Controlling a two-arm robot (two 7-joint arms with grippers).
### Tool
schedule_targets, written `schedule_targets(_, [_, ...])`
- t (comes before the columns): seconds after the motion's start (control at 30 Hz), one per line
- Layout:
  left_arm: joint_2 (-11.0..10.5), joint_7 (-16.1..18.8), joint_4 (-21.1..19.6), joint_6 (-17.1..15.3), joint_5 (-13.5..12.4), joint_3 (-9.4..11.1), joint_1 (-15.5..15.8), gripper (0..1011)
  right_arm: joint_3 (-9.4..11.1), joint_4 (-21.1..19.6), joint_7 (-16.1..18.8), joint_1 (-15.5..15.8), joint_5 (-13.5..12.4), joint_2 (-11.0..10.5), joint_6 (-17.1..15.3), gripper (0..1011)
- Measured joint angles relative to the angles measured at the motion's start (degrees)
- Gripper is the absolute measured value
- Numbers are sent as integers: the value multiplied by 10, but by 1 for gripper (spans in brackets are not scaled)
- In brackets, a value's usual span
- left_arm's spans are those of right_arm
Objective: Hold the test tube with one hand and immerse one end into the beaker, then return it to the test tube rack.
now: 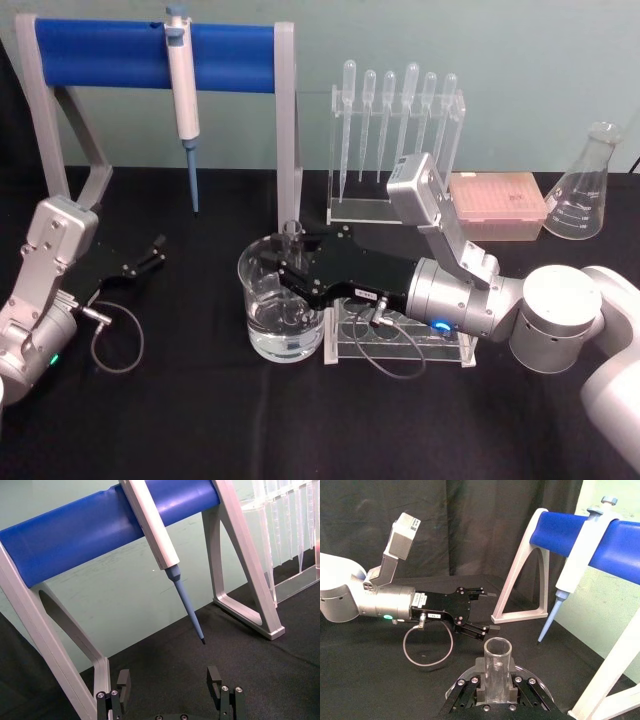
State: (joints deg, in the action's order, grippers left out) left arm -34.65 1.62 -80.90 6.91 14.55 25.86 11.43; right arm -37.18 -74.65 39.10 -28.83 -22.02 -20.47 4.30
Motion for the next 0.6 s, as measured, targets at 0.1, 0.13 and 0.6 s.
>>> schedule_targets(0.1, [0,0,0,0,0,0,0,1000,0,0,0,0,0,0,0,226])
schedule_targets(0.13, [0,0,0,0,0,0,0,1000,0,0,0,0,0,0,0,226])
schedule_targets(0.6, [0,0,0,0,0,0,0,1000,0,0,0,0,0,0,0,226])
